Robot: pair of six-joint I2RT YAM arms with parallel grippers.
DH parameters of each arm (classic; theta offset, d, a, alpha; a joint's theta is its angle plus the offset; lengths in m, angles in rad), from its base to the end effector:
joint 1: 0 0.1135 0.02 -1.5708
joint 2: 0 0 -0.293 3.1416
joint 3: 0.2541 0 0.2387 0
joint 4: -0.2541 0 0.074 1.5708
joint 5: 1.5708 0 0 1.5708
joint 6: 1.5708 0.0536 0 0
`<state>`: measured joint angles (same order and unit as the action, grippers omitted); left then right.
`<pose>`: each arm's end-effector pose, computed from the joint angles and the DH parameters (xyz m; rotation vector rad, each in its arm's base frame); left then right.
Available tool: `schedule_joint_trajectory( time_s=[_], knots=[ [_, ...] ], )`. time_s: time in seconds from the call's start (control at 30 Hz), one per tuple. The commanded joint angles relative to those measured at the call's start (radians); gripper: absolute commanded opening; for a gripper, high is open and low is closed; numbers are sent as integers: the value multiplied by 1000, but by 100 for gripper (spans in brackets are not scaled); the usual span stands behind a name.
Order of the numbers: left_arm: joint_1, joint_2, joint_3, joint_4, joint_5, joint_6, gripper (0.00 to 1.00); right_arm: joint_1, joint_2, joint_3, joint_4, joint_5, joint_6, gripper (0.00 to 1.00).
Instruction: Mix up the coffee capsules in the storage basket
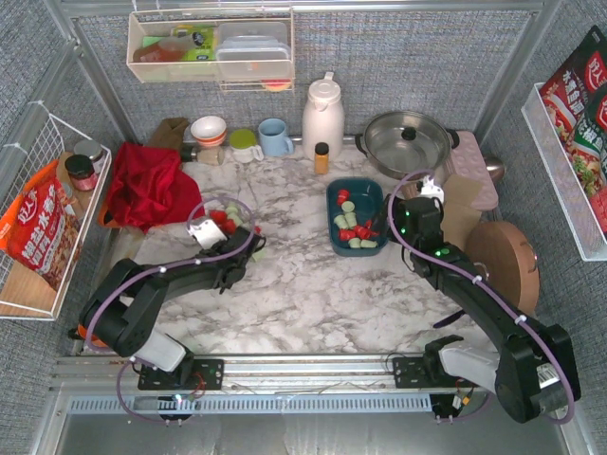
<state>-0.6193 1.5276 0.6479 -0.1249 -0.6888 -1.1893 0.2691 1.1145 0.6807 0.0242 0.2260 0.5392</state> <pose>0.2337 -0.1248 0.1691 -0.8648 2.1101 -0.0157 0.2360 0.0526 0.2836 0.4119 1.9386 0.3036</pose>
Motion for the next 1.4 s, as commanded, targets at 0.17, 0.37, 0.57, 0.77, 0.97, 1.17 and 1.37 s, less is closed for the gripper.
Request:
schedule_joint_trajectory(
  time_s=[0.17,0.37,0.57,0.77,0.97,1.17,1.37],
  knots=[
    [1,-40,-50,44,54,78,41,2,13,5,33,-23,8,98],
    [-2,-292,-101,169,186,296,40,37,16,32,39,-85,-40,98],
    [-12,-511,-227,470,444,546,39,153,37,113,-23,-150,-133,94],
    [-129,-573,-314,751,645,732,40,297,78,233,-128,-251,-215,88],
    [-268,-529,-356,914,641,965,39,379,123,308,-187,-363,-200,81],
    [-342,-489,-402,1061,602,1101,39,410,156,309,-194,-463,-167,76],
    [-381,-445,-396,1096,585,1153,39,427,171,297,-142,-544,-127,75]
  ],
)
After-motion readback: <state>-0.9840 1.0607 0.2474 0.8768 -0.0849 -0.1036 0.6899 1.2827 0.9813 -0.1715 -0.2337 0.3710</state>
